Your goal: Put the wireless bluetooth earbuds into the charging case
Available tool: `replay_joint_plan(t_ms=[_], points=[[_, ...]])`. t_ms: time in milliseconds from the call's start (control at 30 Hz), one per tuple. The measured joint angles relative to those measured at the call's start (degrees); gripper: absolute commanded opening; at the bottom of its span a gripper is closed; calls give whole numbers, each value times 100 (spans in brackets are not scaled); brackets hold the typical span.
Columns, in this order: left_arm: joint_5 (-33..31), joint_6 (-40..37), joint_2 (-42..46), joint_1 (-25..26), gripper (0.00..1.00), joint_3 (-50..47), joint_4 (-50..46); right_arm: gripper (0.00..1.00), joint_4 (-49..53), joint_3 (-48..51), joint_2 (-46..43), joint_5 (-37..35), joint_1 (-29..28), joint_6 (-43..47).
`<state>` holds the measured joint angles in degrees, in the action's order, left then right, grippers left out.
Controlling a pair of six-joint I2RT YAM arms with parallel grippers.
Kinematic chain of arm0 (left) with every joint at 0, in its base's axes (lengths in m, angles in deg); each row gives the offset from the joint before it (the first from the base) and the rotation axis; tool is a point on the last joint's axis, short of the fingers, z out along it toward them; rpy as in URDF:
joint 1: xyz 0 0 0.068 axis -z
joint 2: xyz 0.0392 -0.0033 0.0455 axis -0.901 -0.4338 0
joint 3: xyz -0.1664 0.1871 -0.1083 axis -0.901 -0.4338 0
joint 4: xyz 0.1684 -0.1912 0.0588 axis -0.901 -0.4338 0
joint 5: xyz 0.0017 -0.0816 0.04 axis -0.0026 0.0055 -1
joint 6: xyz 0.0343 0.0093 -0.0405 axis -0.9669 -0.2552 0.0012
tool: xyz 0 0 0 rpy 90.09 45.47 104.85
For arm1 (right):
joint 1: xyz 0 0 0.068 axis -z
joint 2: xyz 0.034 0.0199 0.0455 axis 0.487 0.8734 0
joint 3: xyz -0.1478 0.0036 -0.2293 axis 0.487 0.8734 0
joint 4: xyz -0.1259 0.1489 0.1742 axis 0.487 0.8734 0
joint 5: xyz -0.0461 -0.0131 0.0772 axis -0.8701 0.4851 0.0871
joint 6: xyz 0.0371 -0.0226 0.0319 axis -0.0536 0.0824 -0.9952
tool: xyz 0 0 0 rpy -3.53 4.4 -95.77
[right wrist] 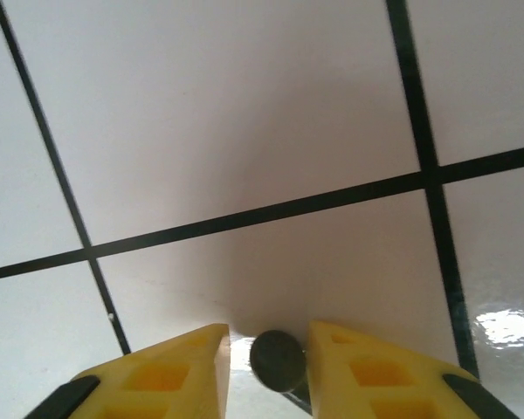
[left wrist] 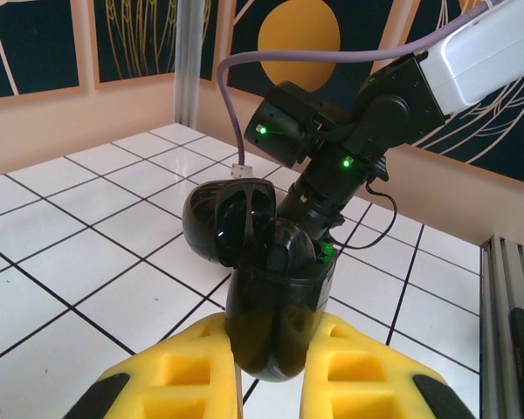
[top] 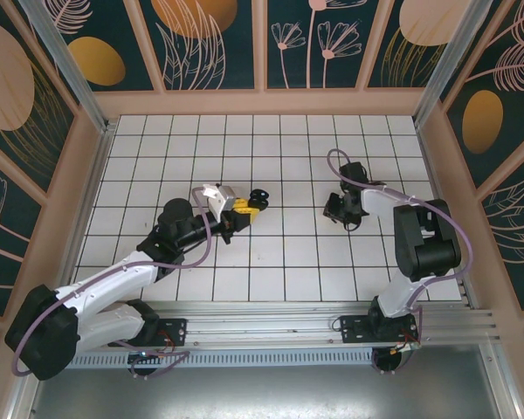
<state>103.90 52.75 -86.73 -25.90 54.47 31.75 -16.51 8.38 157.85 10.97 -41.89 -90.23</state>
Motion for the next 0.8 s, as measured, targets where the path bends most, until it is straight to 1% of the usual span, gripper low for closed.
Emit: replay_joint_plan(t_ms=[167,300,533,667,800], points=[[0,0,31,0,3,0,-9,35,284,-192,2,-83,-22,138],[0,0,31,0,3,0,-28,34,533,-409,2,-83,-13,417],[-9,-4,81,0,3,0,-57,34,964,-693,24,138,11,1493],[-22,-24,103,0,3,0,-76,34,1180,-898,267,114,11,1895],[-22,-26,103,0,3,0,-125,34,1255,-970,608,63,11,2081]])
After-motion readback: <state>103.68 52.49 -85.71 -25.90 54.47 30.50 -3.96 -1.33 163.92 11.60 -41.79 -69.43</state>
